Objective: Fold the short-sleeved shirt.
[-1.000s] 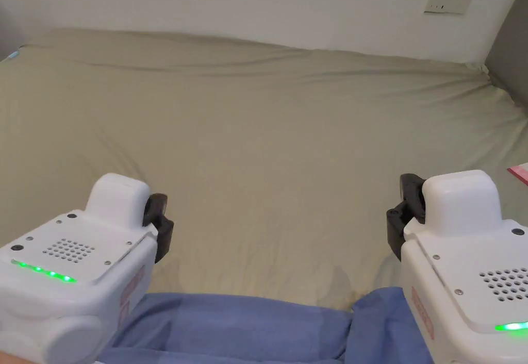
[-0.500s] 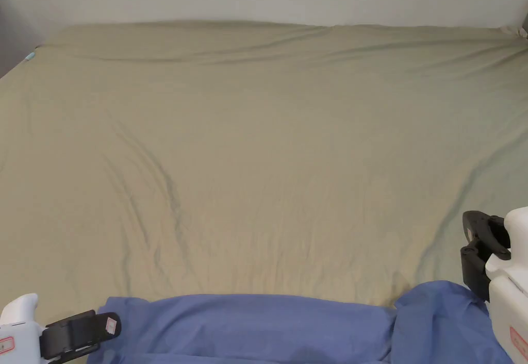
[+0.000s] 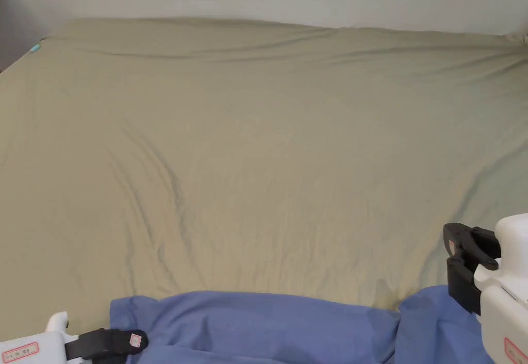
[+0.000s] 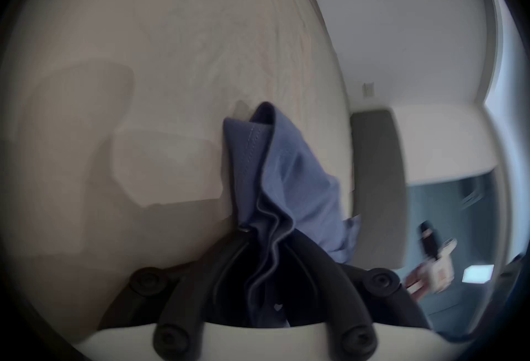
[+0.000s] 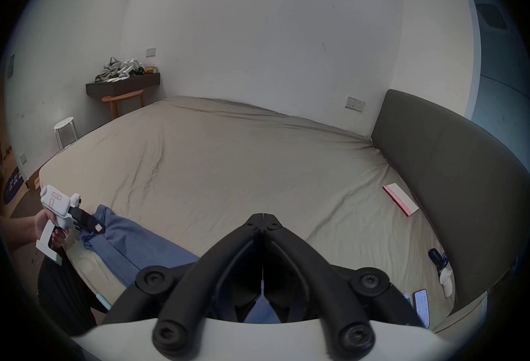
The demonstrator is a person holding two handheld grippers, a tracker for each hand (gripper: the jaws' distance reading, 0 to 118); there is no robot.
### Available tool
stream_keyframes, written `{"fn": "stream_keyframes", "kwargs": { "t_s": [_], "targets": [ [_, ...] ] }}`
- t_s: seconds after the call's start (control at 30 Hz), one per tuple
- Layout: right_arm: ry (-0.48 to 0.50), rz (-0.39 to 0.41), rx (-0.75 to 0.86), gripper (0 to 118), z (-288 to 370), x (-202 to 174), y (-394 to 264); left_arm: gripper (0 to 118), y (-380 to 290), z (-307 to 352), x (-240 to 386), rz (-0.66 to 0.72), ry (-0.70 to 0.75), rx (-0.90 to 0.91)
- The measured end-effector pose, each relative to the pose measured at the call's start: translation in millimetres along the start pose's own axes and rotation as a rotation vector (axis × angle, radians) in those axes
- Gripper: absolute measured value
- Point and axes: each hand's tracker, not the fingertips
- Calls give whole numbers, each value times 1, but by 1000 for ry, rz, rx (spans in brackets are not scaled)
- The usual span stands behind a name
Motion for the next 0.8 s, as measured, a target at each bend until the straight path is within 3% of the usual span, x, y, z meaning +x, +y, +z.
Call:
{"fn": "stream_keyframes", "kwargs": {
  "t_s": [0.03, 0.13, 0.27, 0.6, 0.8],
  "targets": [
    [4, -4, 2, 2, 2, 1, 1, 7, -2, -1, 2, 62, 3, 3],
    [3, -14, 8, 2, 7, 6, 4, 6, -4, 5, 28, -174, 164, 3],
    [-15, -23, 8, 2, 8, 11, 4, 6, -1, 12, 53, -284, 270, 37],
    [-38, -14, 14, 2, 15, 12, 0, 6, 10, 38, 87, -404, 283, 94],
    [-49, -15, 16, 2, 19, 17, -2, 6, 23, 62, 93, -409, 302, 163]
  ]
}}
